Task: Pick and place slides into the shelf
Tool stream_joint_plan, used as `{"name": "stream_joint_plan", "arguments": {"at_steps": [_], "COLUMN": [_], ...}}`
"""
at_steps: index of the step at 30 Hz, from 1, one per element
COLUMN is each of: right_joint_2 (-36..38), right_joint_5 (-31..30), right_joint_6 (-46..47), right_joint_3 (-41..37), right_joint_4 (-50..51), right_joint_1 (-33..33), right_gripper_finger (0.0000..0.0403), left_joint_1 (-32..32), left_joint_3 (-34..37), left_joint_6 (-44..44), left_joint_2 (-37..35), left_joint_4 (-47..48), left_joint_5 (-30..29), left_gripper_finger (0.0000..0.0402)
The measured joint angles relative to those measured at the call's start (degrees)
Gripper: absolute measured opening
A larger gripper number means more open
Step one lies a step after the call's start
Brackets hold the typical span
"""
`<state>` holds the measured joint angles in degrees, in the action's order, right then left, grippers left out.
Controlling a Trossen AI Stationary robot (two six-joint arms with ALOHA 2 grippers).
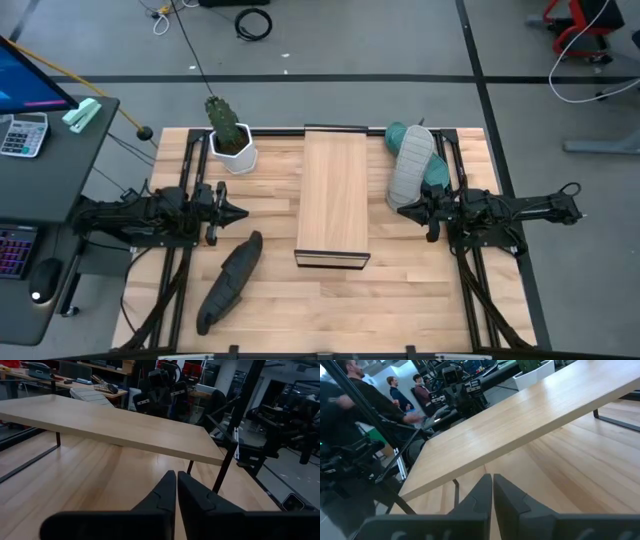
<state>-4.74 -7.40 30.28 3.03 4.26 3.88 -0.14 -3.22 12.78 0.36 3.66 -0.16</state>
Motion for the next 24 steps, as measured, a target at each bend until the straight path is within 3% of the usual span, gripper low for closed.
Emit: {"name": "stream_joint_plan", "arguments": {"at_steps": [24], "right_joint_2": [0.0], "right_joint_5": [0.0], "right_joint_6": [0.0], "right_joint_3": [0.0], "right_joint_4": [0.0], "right_joint_1": [0.0], "right_gripper_finger": [0.0023], "left_joint_1": [0.0], "left_joint_3": [0.0], "left_joint_6": [0.0], "left_joint_2": [0.0], "left_joint_4": [0.0], "left_joint_5": [0.0], "left_gripper_finger": [0.0020]}}
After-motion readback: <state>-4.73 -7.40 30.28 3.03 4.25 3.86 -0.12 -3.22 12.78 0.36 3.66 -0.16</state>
